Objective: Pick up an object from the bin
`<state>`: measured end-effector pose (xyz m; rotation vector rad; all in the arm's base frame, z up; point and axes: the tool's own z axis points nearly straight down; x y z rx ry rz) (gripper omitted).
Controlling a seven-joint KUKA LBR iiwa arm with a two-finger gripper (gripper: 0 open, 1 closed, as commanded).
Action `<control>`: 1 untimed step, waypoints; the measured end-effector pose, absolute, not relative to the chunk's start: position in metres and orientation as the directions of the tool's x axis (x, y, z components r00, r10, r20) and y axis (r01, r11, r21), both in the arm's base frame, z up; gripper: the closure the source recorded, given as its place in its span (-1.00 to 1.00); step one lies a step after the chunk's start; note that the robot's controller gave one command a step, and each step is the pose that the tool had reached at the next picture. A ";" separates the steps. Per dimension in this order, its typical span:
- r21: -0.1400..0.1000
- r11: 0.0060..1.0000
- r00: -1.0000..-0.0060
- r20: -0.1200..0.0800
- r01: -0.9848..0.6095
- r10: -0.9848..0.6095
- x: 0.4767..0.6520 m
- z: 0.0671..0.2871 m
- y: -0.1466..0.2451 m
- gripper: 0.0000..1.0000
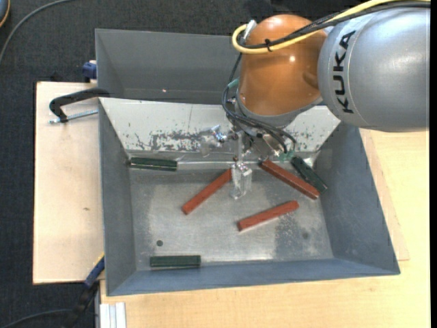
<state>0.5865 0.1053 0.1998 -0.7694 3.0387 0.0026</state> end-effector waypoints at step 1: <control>0.003 0.659 -0.659 0.002 -0.752 -0.752 0.601 0.068 0.088 -1.00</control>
Offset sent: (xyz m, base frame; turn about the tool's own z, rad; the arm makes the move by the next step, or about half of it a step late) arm 0.0146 -0.0183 -0.1298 -0.3571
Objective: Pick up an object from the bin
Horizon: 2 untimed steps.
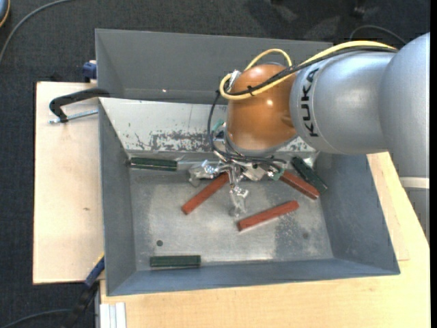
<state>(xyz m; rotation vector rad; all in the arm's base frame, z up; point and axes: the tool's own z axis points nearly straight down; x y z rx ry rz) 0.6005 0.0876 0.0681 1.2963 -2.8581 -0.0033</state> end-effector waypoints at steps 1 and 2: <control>0.001 0.660 -0.660 -0.002 -0.752 -0.752 0.602 0.071 0.088 1.00; -0.007 0.656 -0.656 -0.014 -0.755 -0.755 0.589 0.198 0.120 1.00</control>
Offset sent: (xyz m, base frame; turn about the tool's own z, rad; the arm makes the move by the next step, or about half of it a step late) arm 0.0000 0.0000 0.0000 0.0000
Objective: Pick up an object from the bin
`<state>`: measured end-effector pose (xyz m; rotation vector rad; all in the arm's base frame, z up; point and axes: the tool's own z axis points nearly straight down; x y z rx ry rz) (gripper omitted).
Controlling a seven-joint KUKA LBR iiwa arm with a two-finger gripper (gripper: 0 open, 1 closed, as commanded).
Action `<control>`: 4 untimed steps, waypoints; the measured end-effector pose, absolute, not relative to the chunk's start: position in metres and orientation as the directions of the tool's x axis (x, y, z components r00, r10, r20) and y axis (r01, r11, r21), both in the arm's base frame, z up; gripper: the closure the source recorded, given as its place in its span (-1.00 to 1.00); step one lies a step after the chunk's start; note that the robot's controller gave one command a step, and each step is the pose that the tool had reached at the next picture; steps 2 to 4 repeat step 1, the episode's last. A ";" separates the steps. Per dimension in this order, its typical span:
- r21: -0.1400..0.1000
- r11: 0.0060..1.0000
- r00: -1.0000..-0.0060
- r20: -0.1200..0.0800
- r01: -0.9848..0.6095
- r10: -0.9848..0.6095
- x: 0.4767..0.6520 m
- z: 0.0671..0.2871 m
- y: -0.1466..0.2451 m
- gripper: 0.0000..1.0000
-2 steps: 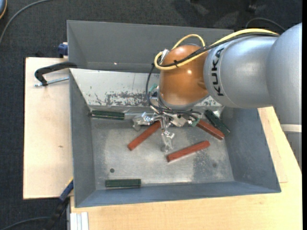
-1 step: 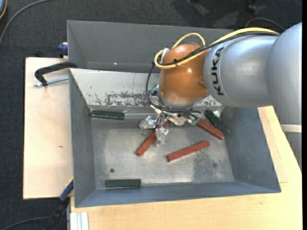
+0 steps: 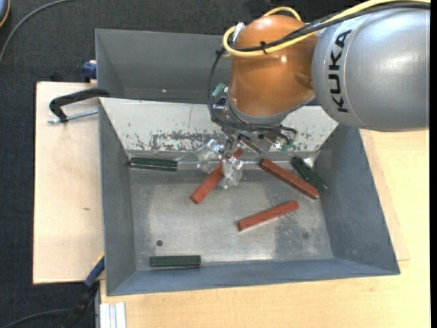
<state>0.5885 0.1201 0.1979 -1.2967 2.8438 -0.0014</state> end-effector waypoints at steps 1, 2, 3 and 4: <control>-0.010 0.654 -0.653 -0.015 -0.757 -0.757 0.589 0.281 0.115 1.00; -0.010 0.654 -0.653 -0.015 -0.757 -0.757 0.589 0.281 0.115 1.00; -0.010 0.654 -0.653 -0.015 -0.757 -0.757 0.589 0.281 0.115 1.00; -0.010 0.654 -0.653 -0.015 -0.757 -0.757 0.589 0.281 0.115 1.00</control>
Offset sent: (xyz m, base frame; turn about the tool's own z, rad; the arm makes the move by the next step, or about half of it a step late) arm -0.0020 -0.0061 0.0761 -0.0051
